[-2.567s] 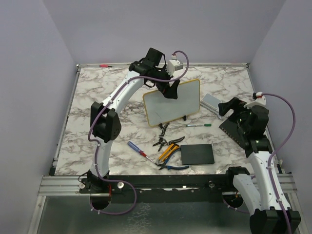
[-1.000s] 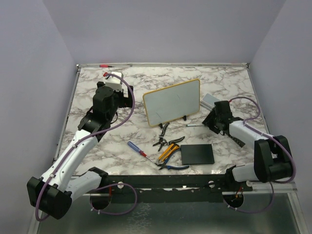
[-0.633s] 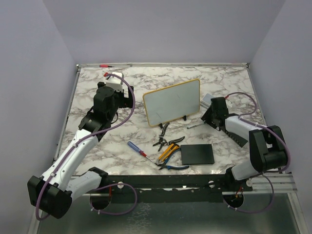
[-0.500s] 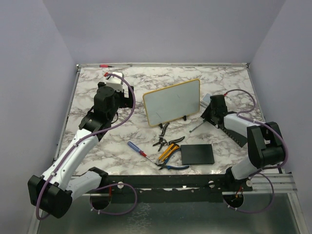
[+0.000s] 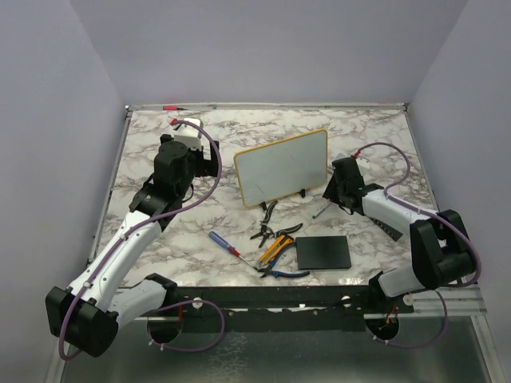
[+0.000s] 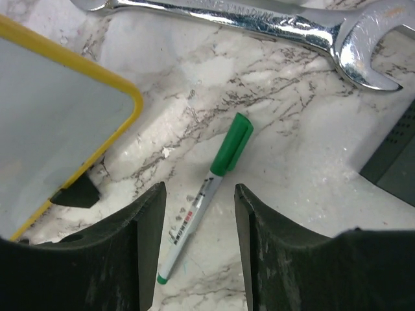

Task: Write a sentence on the whiteboard
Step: Open the whiteboard marker at the center of the board.

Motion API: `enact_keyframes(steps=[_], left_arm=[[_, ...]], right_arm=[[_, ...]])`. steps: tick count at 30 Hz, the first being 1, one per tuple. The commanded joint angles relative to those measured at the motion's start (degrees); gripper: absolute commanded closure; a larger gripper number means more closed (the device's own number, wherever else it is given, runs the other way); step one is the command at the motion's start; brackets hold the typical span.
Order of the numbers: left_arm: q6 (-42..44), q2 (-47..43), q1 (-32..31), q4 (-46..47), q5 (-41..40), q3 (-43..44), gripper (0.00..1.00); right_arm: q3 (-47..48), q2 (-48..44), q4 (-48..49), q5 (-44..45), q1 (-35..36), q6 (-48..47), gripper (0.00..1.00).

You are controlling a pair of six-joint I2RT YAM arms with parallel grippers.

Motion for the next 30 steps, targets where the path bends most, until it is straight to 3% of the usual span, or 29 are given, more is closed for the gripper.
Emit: enact_keyframes(steps=[1, 15, 24, 30], left_arm=[[-0.61, -0.18, -0.05, 1.34, 1.0, -0.93, 0.01], [-0.5, -0.32, -0.05, 1.43, 0.96, -1.02, 0.01], [-0.43, -0.42, -0.12, 1.43, 0.87, -1.02, 0.01], [-0.39, -0.16, -0.05, 1.44, 0.8, -1.02, 0.01]], right_arm=[[0.32, -2.86, -7.53, 2.87, 1.43, 0.65, 0.49], [6.12, 4.06, -11.64, 3.44, 6.95, 2.67, 0.51], [4.14, 4.04, -14.39, 5.82, 7.77, 5.71, 0.52], [3.6, 5.89, -11.03, 3.06, 7.8, 5.18, 0.55]])
